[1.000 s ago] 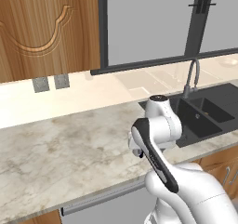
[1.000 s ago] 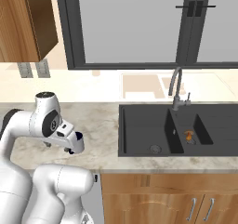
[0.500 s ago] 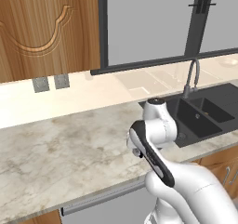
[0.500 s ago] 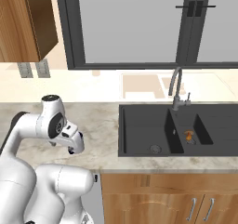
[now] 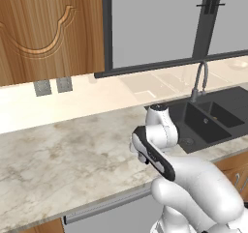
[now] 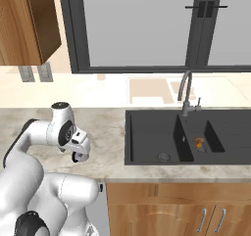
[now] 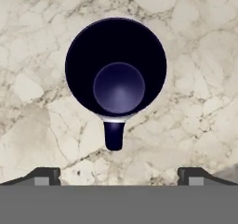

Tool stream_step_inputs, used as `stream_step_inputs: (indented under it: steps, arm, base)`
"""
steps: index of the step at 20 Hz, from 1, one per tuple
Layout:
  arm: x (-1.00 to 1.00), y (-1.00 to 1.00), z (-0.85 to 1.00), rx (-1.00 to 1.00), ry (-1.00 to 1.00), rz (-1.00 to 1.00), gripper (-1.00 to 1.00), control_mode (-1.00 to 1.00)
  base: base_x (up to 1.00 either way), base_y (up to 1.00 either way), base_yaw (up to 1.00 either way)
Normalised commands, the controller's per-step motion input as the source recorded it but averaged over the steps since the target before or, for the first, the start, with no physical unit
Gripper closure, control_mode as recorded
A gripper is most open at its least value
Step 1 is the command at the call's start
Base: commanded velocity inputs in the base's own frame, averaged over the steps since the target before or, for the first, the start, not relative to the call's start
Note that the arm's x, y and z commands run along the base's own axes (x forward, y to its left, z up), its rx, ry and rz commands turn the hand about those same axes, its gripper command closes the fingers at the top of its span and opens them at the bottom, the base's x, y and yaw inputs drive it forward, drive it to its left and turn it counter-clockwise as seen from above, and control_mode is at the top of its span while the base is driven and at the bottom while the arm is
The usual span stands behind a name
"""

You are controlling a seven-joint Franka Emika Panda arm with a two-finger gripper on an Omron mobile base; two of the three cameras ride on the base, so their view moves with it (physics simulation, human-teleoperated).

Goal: Clear the mugs and bowl far away from the sink.

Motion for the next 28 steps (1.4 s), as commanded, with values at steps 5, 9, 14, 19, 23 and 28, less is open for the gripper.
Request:
stream_step_inputs:
  steps: [5,9,14,19,23,28]
  arm:
    - [0.13,0.00,-0.22,0.00,0.00,0.00,-1.00,-1.00]
    - [0.00,0.00,-0.27,0.01,0.00,0.00,-1.00,-1.00]
    - [0.03,0.00,-0.27,0.00,0.00,0.00,-1.00,-1.00]
    - [0.00,0.00,-0.25,0.02,0.00,0.00,-1.00,-1.00]
    - [0.06,0.03,-0.28,0.01,0.00,0.00,1.00,-1.00]
    - [0.14,0.00,-0.09,0.00,0.00,0.00,1.00,-1.00]
  base:
    - [0.00,0.00,0.00]
    - [0.00,0.00,0.00]
    - [0.00,0.00,0.00]
    - [0.00,0.00,0.00]
    - [0.00,0.00,0.00]
    - [0.00,0.00,0.00]
